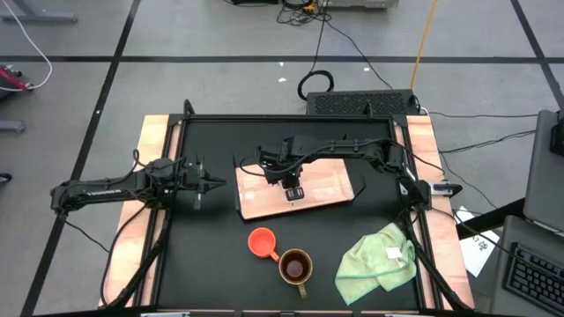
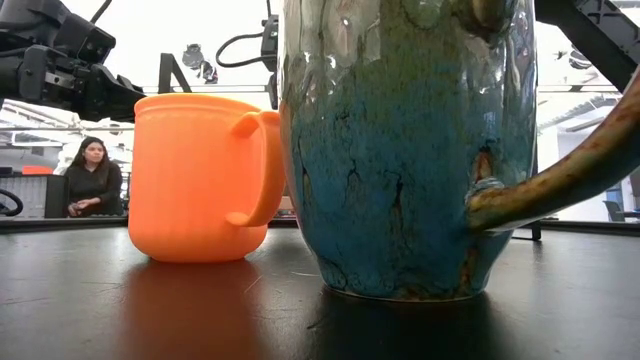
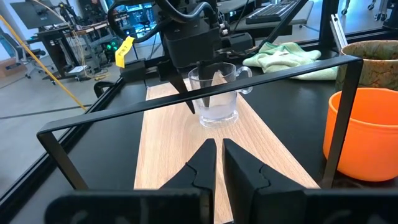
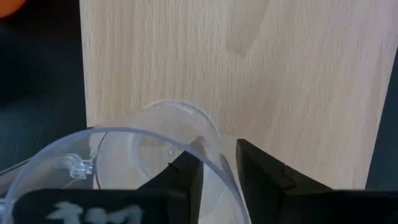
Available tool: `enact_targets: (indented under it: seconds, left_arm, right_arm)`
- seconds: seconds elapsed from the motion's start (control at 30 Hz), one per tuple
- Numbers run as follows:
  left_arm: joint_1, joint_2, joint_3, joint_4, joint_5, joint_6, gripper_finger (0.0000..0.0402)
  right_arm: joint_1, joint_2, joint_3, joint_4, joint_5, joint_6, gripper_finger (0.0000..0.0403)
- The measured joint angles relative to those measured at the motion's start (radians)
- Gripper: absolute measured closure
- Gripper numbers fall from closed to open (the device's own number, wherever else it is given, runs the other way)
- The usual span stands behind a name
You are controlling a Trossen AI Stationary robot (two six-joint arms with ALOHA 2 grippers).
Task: Stack small to large cups/mugs on shelf
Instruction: Put the transparent mug on the shelf
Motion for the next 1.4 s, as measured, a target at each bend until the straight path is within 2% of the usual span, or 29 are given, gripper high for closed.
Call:
enact_targets:
  seconds: [0.5,0.9,1.4]
  left_arm:
    - [0.000,0.000,0.000,0.001,0.000,0.000,0.0371]
    - [0.000,0.000,0.000,0.000,0.000,0.000,0.0371]
    - [0.000,0.000,0.000,0.000,0.000,0.000,0.0371]
  right_arm:
    - [0.000,-0.065,0.002,-0.025,0.000,0.016,0.0295]
    - [0.001,-0.125,0.002,-0.052,0.000,0.046,0.0295]
    - [0.020,-0.141,0.003,-0.057,0.000,0.043,0.0295]
